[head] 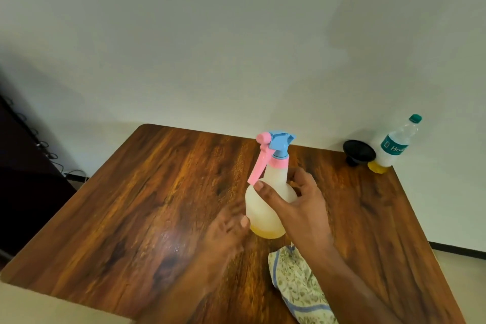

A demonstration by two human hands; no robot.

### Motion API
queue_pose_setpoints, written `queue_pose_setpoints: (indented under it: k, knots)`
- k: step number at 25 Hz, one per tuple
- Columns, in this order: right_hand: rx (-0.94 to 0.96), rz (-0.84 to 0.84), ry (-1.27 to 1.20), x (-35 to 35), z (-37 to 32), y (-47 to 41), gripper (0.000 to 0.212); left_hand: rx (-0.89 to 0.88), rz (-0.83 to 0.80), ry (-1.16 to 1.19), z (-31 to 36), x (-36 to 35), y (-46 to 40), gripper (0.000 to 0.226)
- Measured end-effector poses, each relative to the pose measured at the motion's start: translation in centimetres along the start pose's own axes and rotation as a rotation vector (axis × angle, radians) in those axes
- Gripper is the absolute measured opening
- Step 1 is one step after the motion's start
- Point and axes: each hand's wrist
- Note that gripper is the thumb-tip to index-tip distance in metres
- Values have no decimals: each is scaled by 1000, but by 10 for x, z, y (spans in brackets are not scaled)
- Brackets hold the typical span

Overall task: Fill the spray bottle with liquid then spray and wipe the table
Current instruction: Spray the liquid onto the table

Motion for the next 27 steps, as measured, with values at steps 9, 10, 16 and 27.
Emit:
queue_pose_setpoints:
  k: [9, 10, 16, 27]
  knots:
    - [29, -32, -6, 11, -16, 7, 53, 193, -225, 588, -16, -23, -4, 108]
    - [41, -82, -55, 19, -20, 4, 55, 220, -260, 586, -14, -21, -3, 103]
    - [153, -399, -389, 49, -42, -15, 88, 330, -416, 392, -11, -25, 5, 92]
    - [32, -443, -495, 50, -25, -1, 45, 479, -349, 268, -13, -21, 7, 77]
Point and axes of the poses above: each hand's wrist, its own y-axis away from the middle knuckle, its own x-axis out of the back of the hand, z = x × y, and after that the axes turned 2 degrees about x, right-handed
